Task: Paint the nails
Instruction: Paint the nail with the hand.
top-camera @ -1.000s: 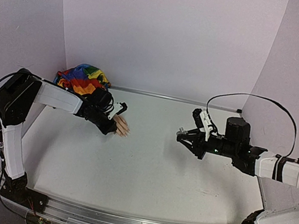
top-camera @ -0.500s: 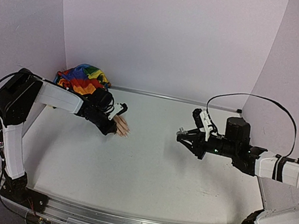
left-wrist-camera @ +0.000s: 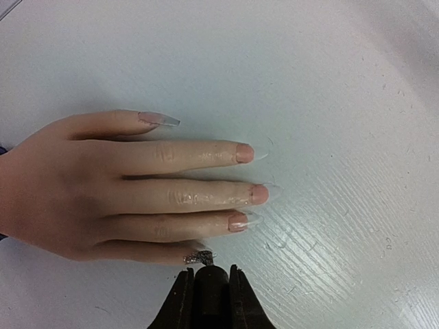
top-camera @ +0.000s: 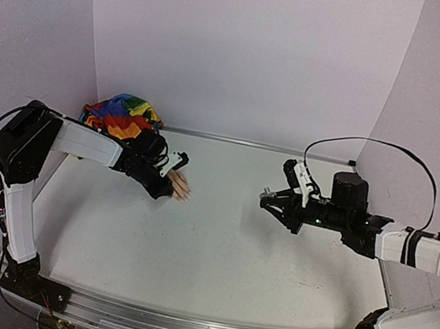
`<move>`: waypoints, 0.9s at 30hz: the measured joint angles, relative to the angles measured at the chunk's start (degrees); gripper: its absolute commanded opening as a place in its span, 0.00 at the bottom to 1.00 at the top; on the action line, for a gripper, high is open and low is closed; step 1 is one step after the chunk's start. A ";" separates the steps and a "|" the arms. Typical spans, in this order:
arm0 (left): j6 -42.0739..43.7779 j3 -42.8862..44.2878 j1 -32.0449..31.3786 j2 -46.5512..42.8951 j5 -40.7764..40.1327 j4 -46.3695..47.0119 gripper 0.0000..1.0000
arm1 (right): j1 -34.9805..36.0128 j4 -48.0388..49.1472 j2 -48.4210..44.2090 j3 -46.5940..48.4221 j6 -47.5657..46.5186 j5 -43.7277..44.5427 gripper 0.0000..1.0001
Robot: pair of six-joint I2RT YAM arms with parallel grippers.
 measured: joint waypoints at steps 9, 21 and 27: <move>-0.61 -0.35 -0.39 -0.76 0.52 -0.15 0.00 | 0.00 0.00 0.00 0.00 0.09 -0.28 0.00; -12.48 -3.98 -0.39 -21.40 6.60 -4.76 0.00 | 0.00 -2.14 0.96 1.40 1.07 -0.11 0.00; -22.14 -2.21 -0.46 -28.92 15.21 -9.97 0.00 | 0.02 -1.84 0.96 2.71 3.34 -0.55 0.00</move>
